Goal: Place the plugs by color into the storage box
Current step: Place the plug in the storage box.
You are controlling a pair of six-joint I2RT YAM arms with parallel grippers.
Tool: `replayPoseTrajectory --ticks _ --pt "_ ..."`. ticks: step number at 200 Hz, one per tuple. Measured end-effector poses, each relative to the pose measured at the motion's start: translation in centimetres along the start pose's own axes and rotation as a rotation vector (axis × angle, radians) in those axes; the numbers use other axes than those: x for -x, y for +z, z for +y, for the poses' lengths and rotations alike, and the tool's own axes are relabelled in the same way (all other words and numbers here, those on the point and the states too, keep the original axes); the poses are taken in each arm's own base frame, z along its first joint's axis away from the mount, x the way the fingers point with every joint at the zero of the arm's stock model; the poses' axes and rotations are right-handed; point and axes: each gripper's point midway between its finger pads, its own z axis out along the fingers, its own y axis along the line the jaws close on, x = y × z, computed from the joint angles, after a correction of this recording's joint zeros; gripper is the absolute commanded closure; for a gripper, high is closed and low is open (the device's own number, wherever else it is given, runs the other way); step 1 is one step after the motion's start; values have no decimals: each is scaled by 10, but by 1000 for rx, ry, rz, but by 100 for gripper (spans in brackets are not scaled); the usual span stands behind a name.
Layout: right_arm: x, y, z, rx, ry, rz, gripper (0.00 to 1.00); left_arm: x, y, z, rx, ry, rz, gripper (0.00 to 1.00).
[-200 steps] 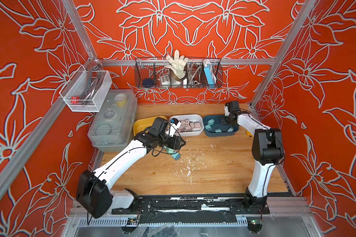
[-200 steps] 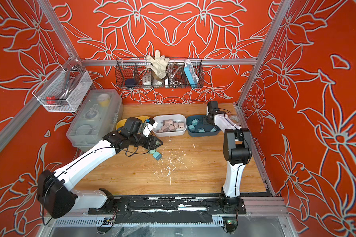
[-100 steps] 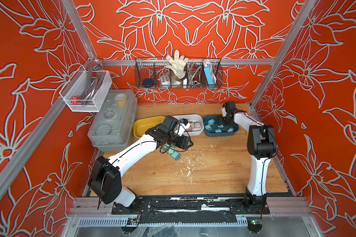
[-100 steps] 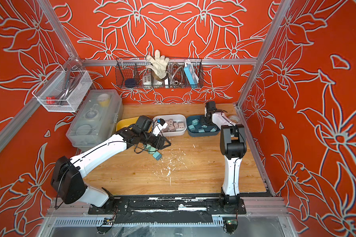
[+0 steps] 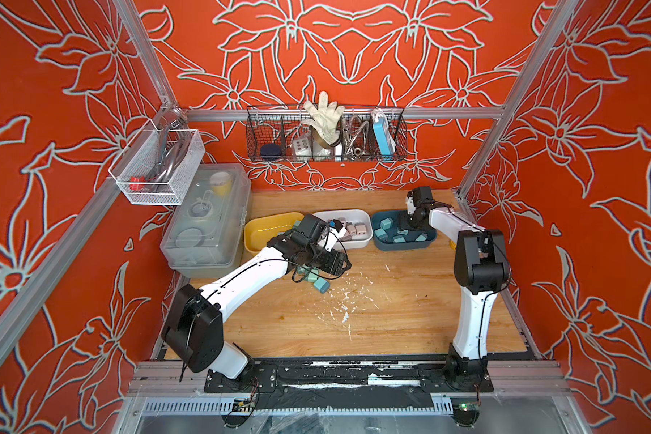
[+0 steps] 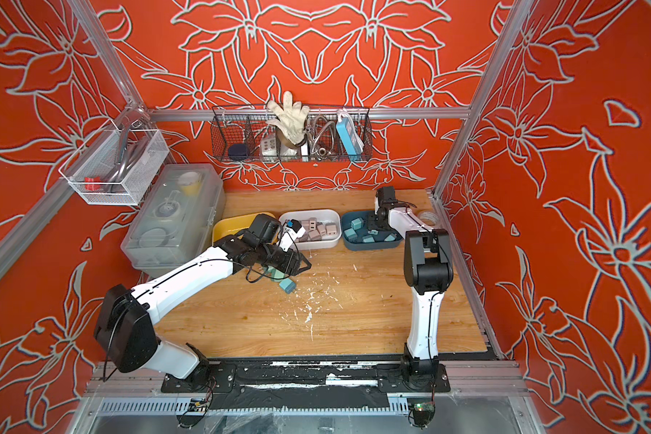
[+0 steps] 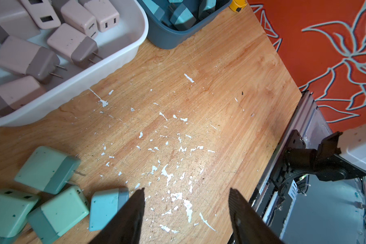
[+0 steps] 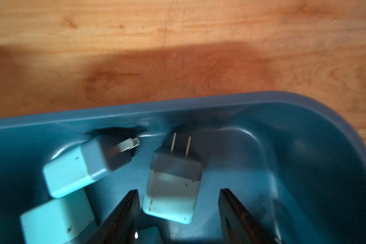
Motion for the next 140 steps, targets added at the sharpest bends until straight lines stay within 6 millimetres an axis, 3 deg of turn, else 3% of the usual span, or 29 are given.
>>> replayPoseTrajectory --ticks 55,93,140 --pt "16 -27 8 32 -5 -74 36 -3 6 12 53 -10 13 34" --pt "4 -43 21 53 -28 -94 36 -6 12 27 118 -70 23 35" --pt "-11 -69 54 100 -98 -129 36 -17 29 49 199 -189 91 35"
